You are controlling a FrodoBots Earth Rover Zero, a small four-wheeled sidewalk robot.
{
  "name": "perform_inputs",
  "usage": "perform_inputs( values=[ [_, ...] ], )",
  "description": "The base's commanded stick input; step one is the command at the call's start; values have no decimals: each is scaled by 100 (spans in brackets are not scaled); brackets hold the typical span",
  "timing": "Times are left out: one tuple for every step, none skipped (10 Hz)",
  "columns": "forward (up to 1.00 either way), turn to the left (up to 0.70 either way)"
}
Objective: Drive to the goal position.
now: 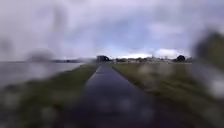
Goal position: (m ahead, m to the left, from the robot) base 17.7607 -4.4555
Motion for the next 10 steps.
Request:
perform_inputs(
  values=[
    [70, 0],
    [70, 0],
    [70, 0],
    [70, 0],
    [70, 0],
    [70, 0],
    [70, 0],
    [70, 0],
    [70, 0],
    [70, 0]
  ],
)
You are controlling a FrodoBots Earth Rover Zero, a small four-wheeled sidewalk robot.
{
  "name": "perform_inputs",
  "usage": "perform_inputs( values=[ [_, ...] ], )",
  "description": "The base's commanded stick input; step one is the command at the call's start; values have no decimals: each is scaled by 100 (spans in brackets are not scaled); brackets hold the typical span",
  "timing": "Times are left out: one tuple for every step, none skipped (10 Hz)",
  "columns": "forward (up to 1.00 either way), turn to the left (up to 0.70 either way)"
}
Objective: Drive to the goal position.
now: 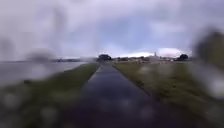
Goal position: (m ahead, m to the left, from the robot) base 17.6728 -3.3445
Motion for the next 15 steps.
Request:
perform_inputs(
  values=[
    [70, 0],
    [70, 0],
    [70, 0],
    [70, 0],
    [70, 0],
    [70, 0],
    [70, 0],
    [70, 0],
    [70, 0],
    [70, 0],
    [70, 0],
    [70, 0],
    [70, 0],
    [70, 0],
    [70, 0]
  ],
)
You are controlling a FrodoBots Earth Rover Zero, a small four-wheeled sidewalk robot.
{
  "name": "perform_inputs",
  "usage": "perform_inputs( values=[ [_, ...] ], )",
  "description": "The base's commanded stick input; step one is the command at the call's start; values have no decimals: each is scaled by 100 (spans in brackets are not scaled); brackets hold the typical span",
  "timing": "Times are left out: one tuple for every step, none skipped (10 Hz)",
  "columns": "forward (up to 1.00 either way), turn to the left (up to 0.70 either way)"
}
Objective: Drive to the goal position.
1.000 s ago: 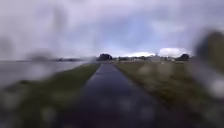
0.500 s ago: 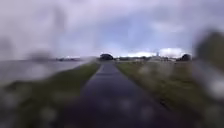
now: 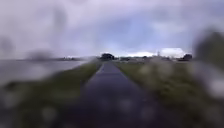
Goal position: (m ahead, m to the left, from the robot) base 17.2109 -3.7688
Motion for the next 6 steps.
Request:
perform_inputs(
  values=[
    [70, 0],
    [70, 0],
    [70, 0],
    [70, 0],
    [70, 0],
    [70, 0]
  ],
)
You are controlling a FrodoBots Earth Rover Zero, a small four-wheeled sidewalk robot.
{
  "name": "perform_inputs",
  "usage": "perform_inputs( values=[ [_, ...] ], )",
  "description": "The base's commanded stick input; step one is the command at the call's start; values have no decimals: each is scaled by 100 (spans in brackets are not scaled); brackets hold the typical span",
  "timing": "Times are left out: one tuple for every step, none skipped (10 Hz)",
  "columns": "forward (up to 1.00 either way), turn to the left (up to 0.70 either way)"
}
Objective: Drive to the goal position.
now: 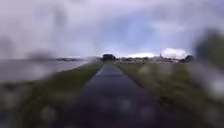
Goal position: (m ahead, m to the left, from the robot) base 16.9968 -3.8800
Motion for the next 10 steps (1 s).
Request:
perform_inputs(
  values=[
    [70, 0],
    [70, 0],
    [70, 0],
    [70, 0],
    [70, 0],
    [70, 0],
    [70, 0],
    [70, 0],
    [70, 0],
    [70, 0]
  ],
)
